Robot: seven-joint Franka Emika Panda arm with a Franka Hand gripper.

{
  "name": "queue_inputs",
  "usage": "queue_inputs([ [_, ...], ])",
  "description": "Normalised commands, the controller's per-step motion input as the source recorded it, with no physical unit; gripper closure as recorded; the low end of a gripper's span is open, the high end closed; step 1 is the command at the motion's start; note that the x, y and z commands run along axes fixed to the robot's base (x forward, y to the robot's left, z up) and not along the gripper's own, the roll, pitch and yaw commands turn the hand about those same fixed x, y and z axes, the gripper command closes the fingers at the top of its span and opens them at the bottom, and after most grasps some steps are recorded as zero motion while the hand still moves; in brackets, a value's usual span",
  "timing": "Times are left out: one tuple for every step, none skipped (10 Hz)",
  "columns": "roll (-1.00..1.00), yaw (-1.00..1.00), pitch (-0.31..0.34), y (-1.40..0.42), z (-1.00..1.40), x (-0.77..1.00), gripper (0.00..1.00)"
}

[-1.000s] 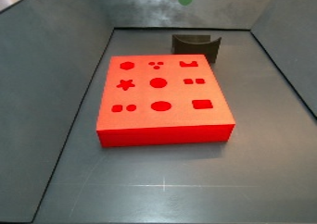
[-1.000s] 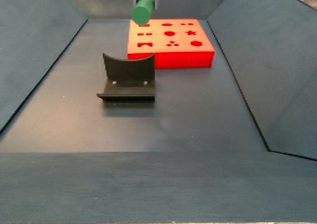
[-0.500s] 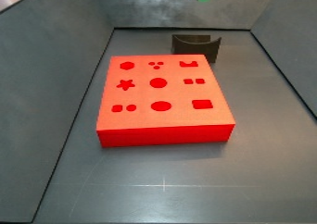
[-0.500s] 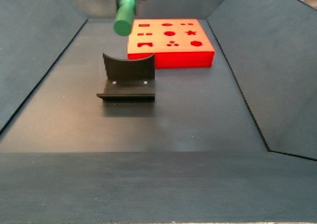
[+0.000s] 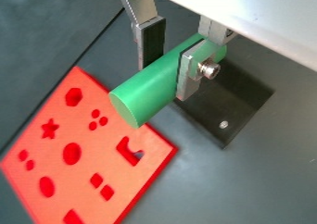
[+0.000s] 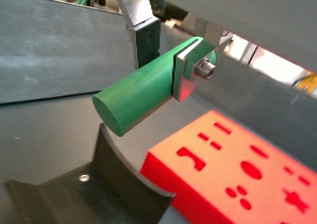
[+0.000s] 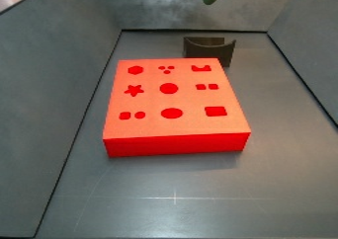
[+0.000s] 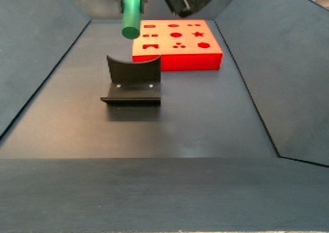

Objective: Pick up the round object. Move up. Place the round object on the fixture. Regrasp the round object. Move to above the board. Insert the round object.
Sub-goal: Place the round object on the fixture.

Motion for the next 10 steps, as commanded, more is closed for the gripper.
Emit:
queue_inputs([
  [-0.45,-0.1,0.13,0.05,-0.02,0.07,1.0],
  [-0.27,-0.11,0.093,0.03,0.0,0.06,1.0],
  [-1.0,-0.1,0.283,0.13,-1.0,0.12,1.0],
  [-1.0,-0.1,0.262,0.13,-1.0,0.12,1.0],
  [-0.96,-0.17,0.269,0.14,-1.0,0.14,1.0],
  [-0.8,-0.21,0.235,0.14,-1.0,0.15,1.0],
  [-0.63,-0.23,0.176,0.14,-1.0,0.16,1.0],
  [-0.4,-0.25,0.1,0.14,-1.0,0.16,1.0],
  [-0.24,-0.25,0.047,0.14,-1.0,0.17,1.0],
  [-0.15,-0.22,-0.002,0.12,-0.89,0.16,1.0],
])
